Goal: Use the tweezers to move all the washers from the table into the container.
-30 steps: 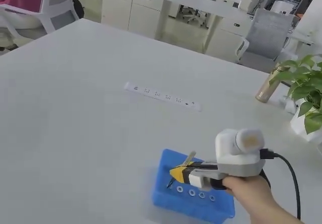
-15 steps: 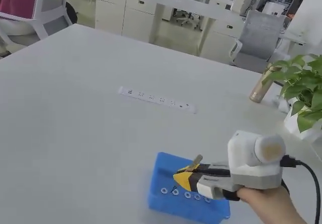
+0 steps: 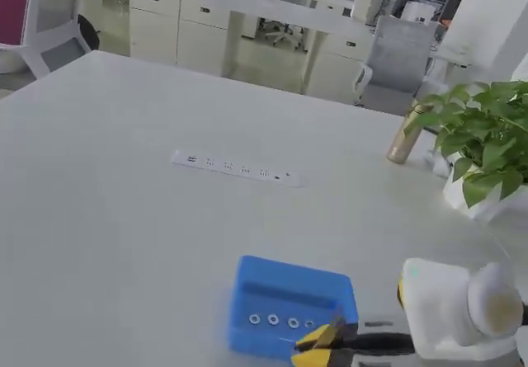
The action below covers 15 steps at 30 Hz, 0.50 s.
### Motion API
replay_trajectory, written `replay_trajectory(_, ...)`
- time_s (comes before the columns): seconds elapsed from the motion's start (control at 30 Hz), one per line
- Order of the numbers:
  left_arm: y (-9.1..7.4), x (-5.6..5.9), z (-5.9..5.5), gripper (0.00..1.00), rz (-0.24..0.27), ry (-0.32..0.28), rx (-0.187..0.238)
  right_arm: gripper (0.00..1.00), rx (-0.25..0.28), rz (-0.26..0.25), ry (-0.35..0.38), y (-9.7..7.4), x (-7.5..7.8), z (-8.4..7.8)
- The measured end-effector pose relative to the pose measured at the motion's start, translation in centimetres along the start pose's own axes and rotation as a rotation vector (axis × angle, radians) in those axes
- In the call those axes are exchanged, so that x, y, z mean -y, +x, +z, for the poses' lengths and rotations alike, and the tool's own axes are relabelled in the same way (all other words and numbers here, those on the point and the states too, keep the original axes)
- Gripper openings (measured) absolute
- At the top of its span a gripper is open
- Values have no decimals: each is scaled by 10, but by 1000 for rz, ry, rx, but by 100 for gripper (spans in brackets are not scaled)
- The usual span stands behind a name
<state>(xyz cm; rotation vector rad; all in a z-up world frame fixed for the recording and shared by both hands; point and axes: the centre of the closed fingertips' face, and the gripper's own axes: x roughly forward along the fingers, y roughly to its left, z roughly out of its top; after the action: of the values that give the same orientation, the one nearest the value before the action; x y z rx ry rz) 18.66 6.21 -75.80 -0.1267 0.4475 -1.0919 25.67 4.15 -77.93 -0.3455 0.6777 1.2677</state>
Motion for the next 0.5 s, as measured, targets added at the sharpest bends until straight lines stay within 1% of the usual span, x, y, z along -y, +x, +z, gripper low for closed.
replay_trajectory(0.03,1,-2,3,19,-3,13,-4,4,-24,7,-6,2,-5,-10)
replay_trajectory(0.1,3,-3,8,16,-19,47,-11,4,-45,21,-16,5,-15,-19)
replay_trajectory(0.13,4,-2,10,14,-30,60,-15,4,-68,32,-31,6,-20,-27)
replay_trajectory(0.17,5,-1,12,13,-40,74,-20,4,-85,40,-48,8,-20,-34)
replay_trajectory(0.2,7,1,16,10,-52,86,-17,4,-108,47,-70,9,-25,-39)
replay_trajectory(0.27,10,5,20,6,-87,104,-23,4,-144,69,-121,11,-34,-44)
replay_trajectory(0.33,13,7,24,3,-104,128,-27,3,-165,91,-159,13,-42,-47)
replay_trajectory(0.37,15,8,24,2,-116,152,-44,4,-164,97,-158,14,-45,-46)
replay_trajectory(0.43,18,8,24,2,-119,207,-67,4,-167,103,-173,15,-48,-45)
replay_trajectory(0.47,20,9,23,3,-129,237,-83,4,-171,105,-187,15,-50,-44)
replay_trajectory(0.5,21,10,23,3,-138,245,-91,4,-176,109,-199,15,-52,-44)
